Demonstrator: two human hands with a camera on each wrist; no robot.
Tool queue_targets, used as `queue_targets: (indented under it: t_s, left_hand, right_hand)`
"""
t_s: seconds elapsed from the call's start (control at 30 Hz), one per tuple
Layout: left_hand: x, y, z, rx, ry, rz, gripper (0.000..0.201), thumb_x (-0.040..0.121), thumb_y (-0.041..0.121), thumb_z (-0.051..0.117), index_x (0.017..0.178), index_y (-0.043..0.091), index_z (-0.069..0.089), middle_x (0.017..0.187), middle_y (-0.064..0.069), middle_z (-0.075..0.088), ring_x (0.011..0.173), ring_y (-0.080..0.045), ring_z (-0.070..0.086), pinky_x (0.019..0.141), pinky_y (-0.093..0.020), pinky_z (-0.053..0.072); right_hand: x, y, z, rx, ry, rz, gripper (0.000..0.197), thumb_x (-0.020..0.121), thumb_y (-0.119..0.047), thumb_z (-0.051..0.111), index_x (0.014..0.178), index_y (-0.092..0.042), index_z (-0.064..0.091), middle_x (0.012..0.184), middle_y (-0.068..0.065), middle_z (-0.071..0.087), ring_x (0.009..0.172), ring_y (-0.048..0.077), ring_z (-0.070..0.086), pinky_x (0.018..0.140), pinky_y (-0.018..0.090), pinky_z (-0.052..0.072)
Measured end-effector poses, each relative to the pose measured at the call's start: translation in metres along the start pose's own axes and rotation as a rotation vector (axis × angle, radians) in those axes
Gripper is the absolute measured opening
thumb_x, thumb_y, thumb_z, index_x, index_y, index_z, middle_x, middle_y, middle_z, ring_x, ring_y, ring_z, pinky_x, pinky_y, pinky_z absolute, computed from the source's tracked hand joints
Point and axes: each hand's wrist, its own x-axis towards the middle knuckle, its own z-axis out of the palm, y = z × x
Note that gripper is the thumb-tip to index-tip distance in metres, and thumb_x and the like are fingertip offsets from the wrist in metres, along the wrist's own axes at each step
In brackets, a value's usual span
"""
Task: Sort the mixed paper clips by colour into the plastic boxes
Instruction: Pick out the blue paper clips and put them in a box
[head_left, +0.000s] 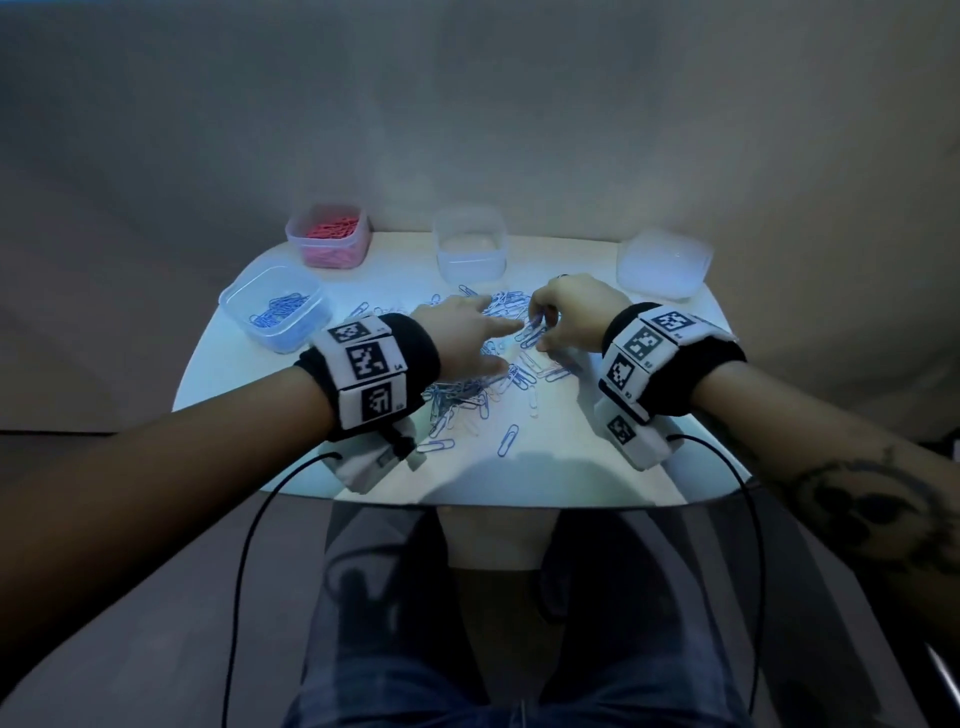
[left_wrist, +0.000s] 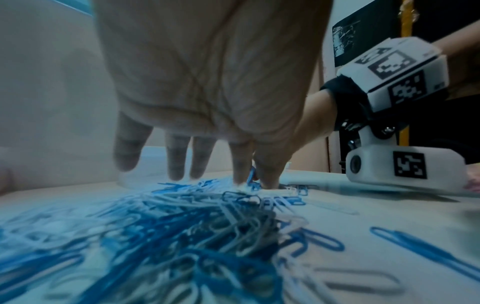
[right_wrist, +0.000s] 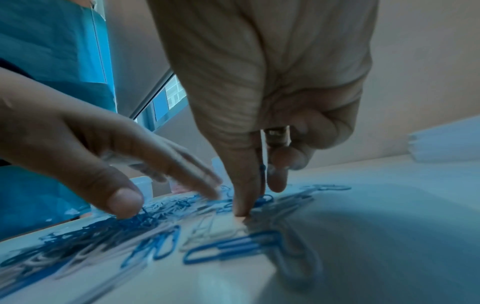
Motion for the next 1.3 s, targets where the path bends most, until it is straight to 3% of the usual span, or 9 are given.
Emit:
queue_targets:
  t_s: [0.1, 0.2, 0.33, 0.53, 0.8, 0.97, 1.17, 1.23, 1.3]
  left_hand:
    - [0.004, 0.001, -0.002, -0.003, -0.037, -0.009, 0.043, 0.094, 0.043, 0.044, 0.136, 0.035, 0.044, 0.133, -0.009, 0.041, 0.129, -0.028, 0.036, 0.102, -0.044, 0.039]
    - [0.002, -0.001, -0.002, -0.027, 0.002, -0.01, 0.036, 0.094, 0.039, 0.047, 0.13, 0.035, 0.052, 0.136, -0.006, 0.042, 0.128, -0.024, 0.037, 0.101, -0.04, 0.039]
    - [0.007, 0.0, -0.002, -0.126, 0.08, -0.03, 0.032, 0.09, 0.035, 0.055, 0.121, 0.027, 0.061, 0.122, -0.008, 0.051, 0.12, -0.023, 0.045, 0.098, -0.038, 0.041]
    - [0.017, 0.006, -0.016, -0.225, 0.086, -0.04, 0.031, 0.085, 0.024, 0.066, 0.115, 0.02, 0.066, 0.114, -0.006, 0.064, 0.106, -0.022, 0.056, 0.09, -0.03, 0.043]
    - [0.016, 0.008, -0.016, -0.323, 0.183, -0.029, 0.035, 0.089, 0.006, 0.053, 0.119, 0.019, 0.064, 0.113, -0.006, 0.064, 0.106, -0.02, 0.055, 0.085, -0.022, 0.038]
    - [0.005, -0.004, -0.023, -0.588, 0.385, -0.087, 0.026, 0.088, 0.004, 0.051, 0.107, 0.01, 0.069, 0.089, -0.005, 0.058, 0.081, -0.015, 0.051, 0.064, -0.018, 0.038]
    - [-0.028, 0.004, -0.007, -1.122, 0.611, -0.14, 0.012, 0.09, 0.013, 0.055, 0.092, 0.016, 0.066, 0.076, 0.006, 0.056, 0.069, -0.006, 0.05, 0.058, -0.012, 0.039]
    - [-0.038, 0.015, 0.003, -1.417, 0.669, -0.199, 0.014, 0.094, 0.016, 0.05, 0.086, 0.021, 0.061, 0.079, 0.007, 0.057, 0.07, -0.005, 0.051, 0.057, -0.014, 0.039]
    - [-0.041, 0.025, 0.013, -1.817, 0.61, -0.256, 0.02, 0.098, 0.026, 0.042, 0.085, 0.022, 0.058, 0.086, 0.006, 0.059, 0.077, -0.007, 0.053, 0.064, -0.019, 0.039]
  right_hand:
    - [0.001, -0.001, -0.001, -0.025, -0.004, -0.007, 0.012, 0.077, -0.019, 0.071, 0.081, -0.017, 0.06, 0.086, -0.001, 0.056, 0.087, 0.019, 0.054, 0.073, 0.029, 0.043]
    - [-0.001, -0.001, -0.001, -0.013, 0.0, -0.022, 0.014, 0.078, -0.016, 0.07, 0.076, -0.018, 0.056, 0.084, -0.001, 0.058, 0.084, 0.019, 0.053, 0.072, 0.029, 0.043]
    - [-0.004, 0.002, -0.003, 0.015, -0.011, -0.024, 0.008, 0.079, -0.018, 0.07, 0.085, -0.016, 0.064, 0.089, 0.001, 0.062, 0.088, 0.018, 0.055, 0.08, 0.032, 0.046]
    - [-0.005, -0.001, 0.0, -0.007, 0.006, -0.075, 0.03, 0.079, -0.02, 0.07, 0.108, -0.017, 0.062, 0.103, 0.0, 0.064, 0.1, 0.02, 0.055, 0.084, 0.034, 0.045]
    - [-0.004, -0.002, -0.001, -0.023, -0.043, -0.084, 0.015, 0.083, -0.016, 0.065, 0.098, -0.011, 0.065, 0.094, 0.004, 0.06, 0.093, 0.021, 0.054, 0.078, 0.03, 0.041]
    - [-0.008, -0.006, 0.003, -0.198, -0.054, -0.092, 0.02, 0.092, -0.018, 0.05, 0.109, -0.01, 0.058, 0.119, 0.008, 0.053, 0.108, 0.025, 0.053, 0.08, 0.031, 0.041]
    - [-0.014, -0.014, 0.007, -0.337, -0.026, -0.099, 0.017, 0.094, -0.014, 0.044, 0.107, -0.008, 0.051, 0.115, 0.012, 0.056, 0.102, 0.028, 0.054, 0.072, 0.031, 0.038]
    - [-0.017, -0.014, -0.001, -0.187, 0.008, -0.069, 0.002, 0.092, -0.015, 0.049, 0.094, -0.013, 0.049, 0.107, 0.011, 0.06, 0.095, 0.027, 0.053, 0.072, 0.029, 0.038]
    - [-0.024, -0.017, -0.016, 0.153, 0.067, -0.07, 0.015, 0.09, -0.014, 0.056, 0.08, -0.018, 0.047, 0.085, 0.004, 0.059, 0.085, 0.024, 0.053, 0.066, 0.021, 0.043]
